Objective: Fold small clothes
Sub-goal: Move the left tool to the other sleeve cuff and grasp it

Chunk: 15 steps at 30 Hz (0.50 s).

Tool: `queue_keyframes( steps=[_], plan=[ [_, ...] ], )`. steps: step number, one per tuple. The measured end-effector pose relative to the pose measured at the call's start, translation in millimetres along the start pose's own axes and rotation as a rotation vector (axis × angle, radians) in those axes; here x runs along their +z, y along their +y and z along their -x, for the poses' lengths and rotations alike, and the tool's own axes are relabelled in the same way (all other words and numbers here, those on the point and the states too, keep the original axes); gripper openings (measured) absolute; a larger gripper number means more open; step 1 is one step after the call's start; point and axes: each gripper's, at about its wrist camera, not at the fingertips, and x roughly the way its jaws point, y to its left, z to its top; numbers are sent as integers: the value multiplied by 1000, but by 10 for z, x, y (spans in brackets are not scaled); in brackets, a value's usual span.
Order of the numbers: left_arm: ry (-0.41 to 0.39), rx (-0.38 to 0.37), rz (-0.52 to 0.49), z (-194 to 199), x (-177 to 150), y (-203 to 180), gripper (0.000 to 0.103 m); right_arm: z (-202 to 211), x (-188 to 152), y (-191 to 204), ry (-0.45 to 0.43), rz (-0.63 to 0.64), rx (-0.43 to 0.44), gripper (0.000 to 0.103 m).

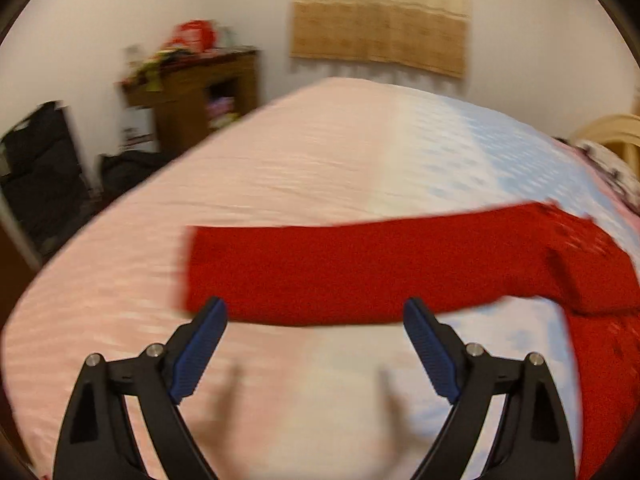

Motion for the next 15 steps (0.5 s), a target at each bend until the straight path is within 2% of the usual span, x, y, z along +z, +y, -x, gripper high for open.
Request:
queue_keyframes(
  steps=[2,5,8,12,15],
  plan=[
    [-6,51,54,-47,42,340,92,-296,110,2,-2,-24,-3,77],
    [7,105,108,-175,109,659,92,-702,204,22,13,-27,-18,77],
    [21,106,144,-330,180,817,92,-1050,263,-17,56,-20,-47,77],
    [43,57,167,-532,266,772,92,-1387,233,-91,112,-65,-39,77],
    [72,19,146,-645,296,666,92,-1563,131,-57,160,-69,-9,77]
  ],
)
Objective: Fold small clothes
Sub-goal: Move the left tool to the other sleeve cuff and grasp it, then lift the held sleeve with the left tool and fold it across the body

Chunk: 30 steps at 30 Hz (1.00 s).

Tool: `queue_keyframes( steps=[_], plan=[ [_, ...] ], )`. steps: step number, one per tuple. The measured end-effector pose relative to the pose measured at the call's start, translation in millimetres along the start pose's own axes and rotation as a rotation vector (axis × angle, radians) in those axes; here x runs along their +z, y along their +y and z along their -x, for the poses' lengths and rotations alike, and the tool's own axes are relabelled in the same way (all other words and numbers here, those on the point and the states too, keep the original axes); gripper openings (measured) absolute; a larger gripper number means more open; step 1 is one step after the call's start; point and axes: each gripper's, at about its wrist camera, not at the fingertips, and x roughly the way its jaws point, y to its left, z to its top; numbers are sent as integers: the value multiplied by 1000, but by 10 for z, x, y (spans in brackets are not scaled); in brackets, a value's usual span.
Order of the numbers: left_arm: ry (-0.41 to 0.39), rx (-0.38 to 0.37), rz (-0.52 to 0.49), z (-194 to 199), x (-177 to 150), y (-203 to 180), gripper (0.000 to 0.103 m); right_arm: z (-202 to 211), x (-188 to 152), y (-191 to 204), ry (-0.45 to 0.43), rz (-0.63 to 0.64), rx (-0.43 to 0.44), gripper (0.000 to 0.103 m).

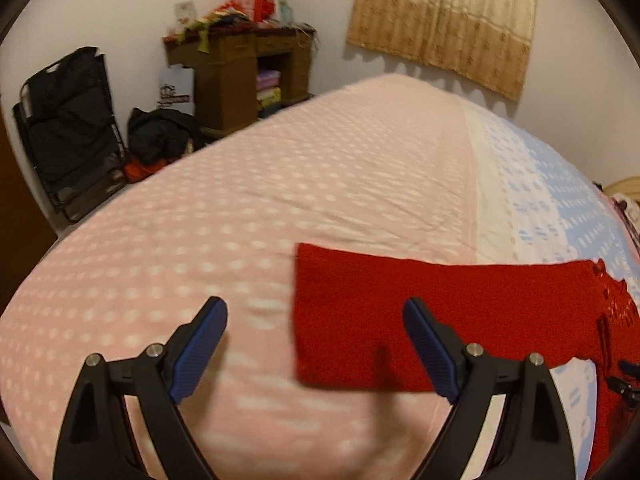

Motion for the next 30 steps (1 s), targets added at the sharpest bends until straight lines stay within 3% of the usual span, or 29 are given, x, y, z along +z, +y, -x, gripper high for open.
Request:
queue_keyframes(
  steps=[3,7,11,17,19,25,30],
  plan=[
    [36,3,-31,-128,35,-110,87,49,-87,112,-27,64,-35,77],
    [73,-17,-9,-183,65,-75,76,228,-186,132,-65,59,13,77],
    [94,-8,-6,-220,46,-74,68,266,-279,226,-105,94,5,77],
    [114,5,-13,-223,54,-78,39,386,-268,265,-160,116,12,77],
    [119,3,-5,-232,78,-76,17,390,-288,282,-153,124,12,77],
    [114,-21,-9,-137,122,-137,10,373,-320,284,-146,126,0,77],
    [71,-105,37,68,214,-165,10,432,-340,273,-153,121,-2,77]
  ],
)
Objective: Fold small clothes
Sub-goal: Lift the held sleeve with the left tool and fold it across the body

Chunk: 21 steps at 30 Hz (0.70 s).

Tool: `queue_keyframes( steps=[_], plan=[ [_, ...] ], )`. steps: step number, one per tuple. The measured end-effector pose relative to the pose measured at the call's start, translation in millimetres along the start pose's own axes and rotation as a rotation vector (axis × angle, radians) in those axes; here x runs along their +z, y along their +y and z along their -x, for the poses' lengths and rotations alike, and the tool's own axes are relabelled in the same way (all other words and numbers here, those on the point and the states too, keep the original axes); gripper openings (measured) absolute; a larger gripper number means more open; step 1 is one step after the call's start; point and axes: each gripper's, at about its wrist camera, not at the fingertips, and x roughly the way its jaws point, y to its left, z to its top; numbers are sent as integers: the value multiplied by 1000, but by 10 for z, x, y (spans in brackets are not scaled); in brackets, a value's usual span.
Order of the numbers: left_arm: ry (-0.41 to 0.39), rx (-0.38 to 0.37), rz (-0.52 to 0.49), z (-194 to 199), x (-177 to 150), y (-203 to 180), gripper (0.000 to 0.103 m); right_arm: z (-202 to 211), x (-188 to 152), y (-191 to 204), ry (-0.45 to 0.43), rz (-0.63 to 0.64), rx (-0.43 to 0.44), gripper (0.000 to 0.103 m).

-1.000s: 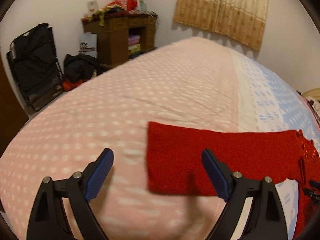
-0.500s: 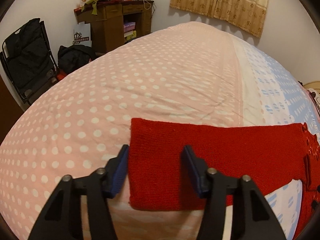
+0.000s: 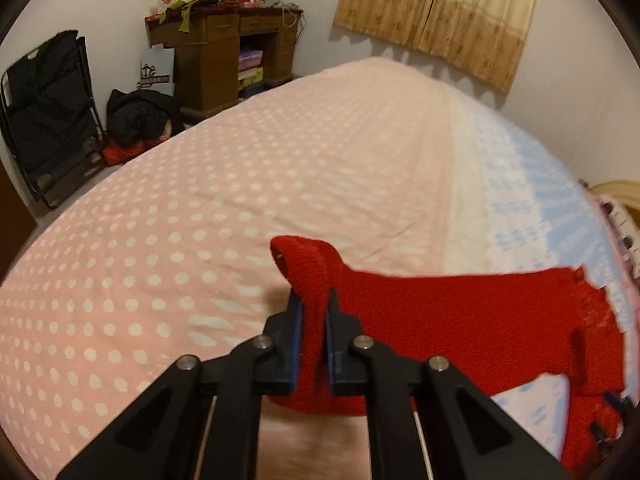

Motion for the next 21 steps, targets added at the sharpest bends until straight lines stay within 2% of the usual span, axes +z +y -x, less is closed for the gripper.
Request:
queue_keyframes(
  steps=[2,7,14,21],
  plan=[
    [-11,-53,13,80,28,-60,10,40,-5,16,-1,4,1,77],
    [-36,-92,-19,196,56,-298,10,176,-9,53,-13,11,4,77],
    [-63,-208,-36,422,98,-690,9,440,-57,54,-30,15,16,77],
    [-89,-321,-64,655,134,-1156,9,586,-172,-71,-27,5,-17,77]
  ],
)
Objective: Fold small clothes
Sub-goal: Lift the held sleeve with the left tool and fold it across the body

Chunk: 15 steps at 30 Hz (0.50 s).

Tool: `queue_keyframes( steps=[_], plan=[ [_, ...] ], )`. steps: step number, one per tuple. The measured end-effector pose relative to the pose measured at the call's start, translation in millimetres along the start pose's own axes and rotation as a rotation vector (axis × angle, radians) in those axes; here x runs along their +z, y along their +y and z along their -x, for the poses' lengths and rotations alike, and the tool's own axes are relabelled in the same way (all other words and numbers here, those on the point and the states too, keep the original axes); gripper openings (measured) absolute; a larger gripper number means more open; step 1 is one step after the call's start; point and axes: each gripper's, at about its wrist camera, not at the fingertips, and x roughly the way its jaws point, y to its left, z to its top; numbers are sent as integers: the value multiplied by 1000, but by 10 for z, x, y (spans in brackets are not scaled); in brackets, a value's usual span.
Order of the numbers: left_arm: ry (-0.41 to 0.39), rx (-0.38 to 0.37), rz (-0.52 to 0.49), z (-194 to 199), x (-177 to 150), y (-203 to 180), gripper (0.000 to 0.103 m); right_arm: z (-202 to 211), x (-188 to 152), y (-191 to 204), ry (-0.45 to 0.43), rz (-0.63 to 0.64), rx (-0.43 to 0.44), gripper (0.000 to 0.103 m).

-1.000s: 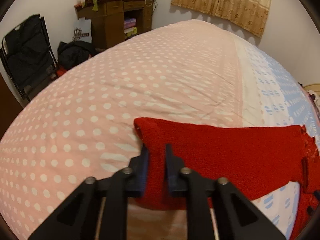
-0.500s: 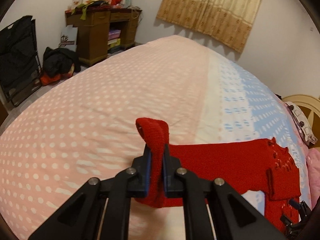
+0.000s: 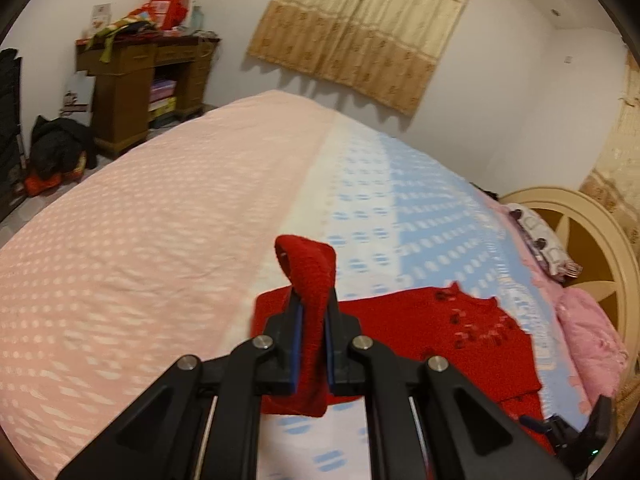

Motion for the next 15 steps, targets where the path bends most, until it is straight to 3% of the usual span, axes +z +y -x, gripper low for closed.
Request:
queue_keyframes(
  steps=[15],
  plan=[
    [-7,-130,-76,-58,85,-891,9,306,-269,-272,-4,-43,-29,77]
  ],
)
